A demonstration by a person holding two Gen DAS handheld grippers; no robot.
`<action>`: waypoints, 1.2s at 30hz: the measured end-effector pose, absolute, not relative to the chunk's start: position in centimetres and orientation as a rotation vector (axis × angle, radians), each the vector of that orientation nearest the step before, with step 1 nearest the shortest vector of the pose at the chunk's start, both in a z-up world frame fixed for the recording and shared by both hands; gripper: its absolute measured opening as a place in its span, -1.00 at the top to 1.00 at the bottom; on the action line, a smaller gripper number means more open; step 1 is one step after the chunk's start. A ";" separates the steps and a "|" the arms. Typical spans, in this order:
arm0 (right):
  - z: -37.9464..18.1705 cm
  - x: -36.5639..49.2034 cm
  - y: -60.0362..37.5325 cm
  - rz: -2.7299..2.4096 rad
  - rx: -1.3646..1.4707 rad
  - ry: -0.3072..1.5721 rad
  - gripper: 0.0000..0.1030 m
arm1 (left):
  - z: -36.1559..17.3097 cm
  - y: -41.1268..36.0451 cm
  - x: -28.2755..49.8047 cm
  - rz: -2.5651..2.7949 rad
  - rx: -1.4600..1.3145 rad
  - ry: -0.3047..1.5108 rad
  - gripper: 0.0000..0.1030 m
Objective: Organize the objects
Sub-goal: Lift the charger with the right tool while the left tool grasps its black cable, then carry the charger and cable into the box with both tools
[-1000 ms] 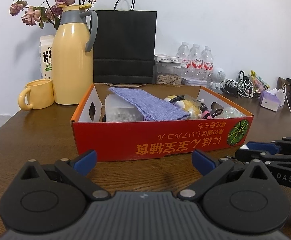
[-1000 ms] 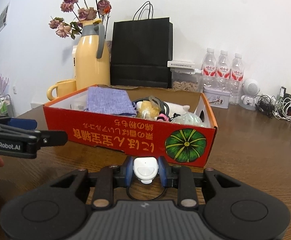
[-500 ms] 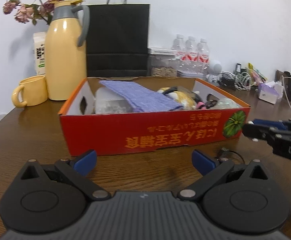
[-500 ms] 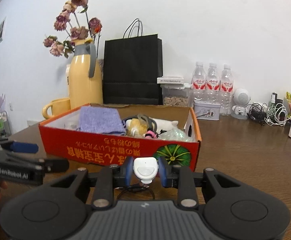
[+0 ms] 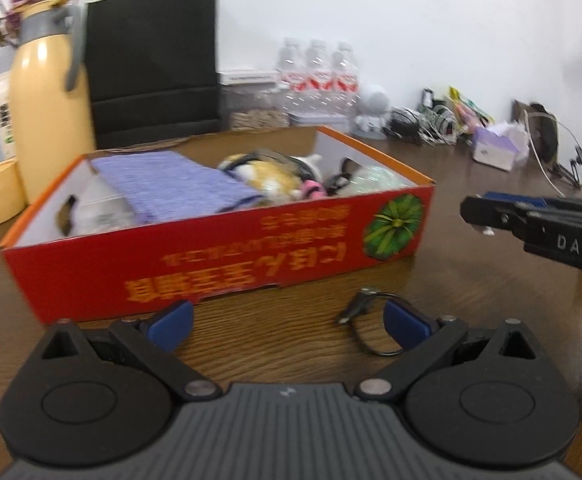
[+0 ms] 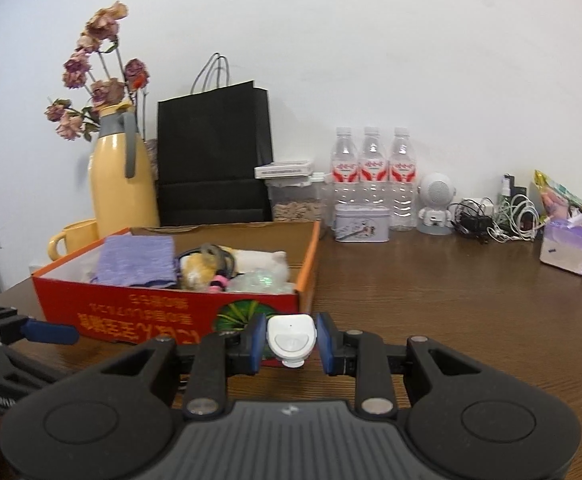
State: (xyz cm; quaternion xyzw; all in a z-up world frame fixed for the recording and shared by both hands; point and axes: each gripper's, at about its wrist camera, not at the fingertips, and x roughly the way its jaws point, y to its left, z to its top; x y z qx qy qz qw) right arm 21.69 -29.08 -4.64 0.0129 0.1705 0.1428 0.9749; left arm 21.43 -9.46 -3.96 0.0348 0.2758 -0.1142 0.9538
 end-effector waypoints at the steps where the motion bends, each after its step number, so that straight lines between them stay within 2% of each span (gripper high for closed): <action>1: -4.7 21.8 -29.3 0.286 0.028 0.344 0.50 | -4.1 -10.0 21.6 -0.240 0.084 0.564 -1.00; 7: -4.7 21.8 -29.7 0.292 0.031 0.337 0.50 | -4.5 -12.2 23.2 -0.237 0.118 0.578 -0.99; 12: -4.7 21.6 -29.6 0.300 0.026 0.334 0.50 | -4.7 -12.9 23.9 -0.256 0.132 0.587 -0.73; 14: -4.8 21.5 -29.5 0.300 0.023 0.334 0.50 | -4.8 -13.0 24.0 -0.266 0.134 0.597 -0.41; 15: -4.8 21.5 -29.5 0.301 0.022 0.334 0.50 | -4.9 -13.0 24.1 -0.277 0.131 0.612 -0.32; 17: -4.8 21.5 -29.4 0.302 0.019 0.333 0.50 | -5.1 -12.9 24.2 -0.295 0.122 0.639 0.25; 18: -4.8 21.5 -29.4 0.303 0.019 0.333 0.50 | -5.1 -12.8 24.1 -0.306 0.113 0.636 0.38; 19: -4.8 21.4 -29.4 0.302 0.018 0.333 0.50 | -5.1 -12.9 24.1 -0.311 0.114 0.634 0.65; 20: -4.8 21.4 -29.4 0.302 0.018 0.333 0.50 | -5.1 -12.9 24.0 -0.315 0.117 0.632 0.72; 36: -5.2 21.5 -29.2 0.295 0.007 0.335 0.50 | -3.4 -11.8 21.7 -0.303 0.065 0.534 0.73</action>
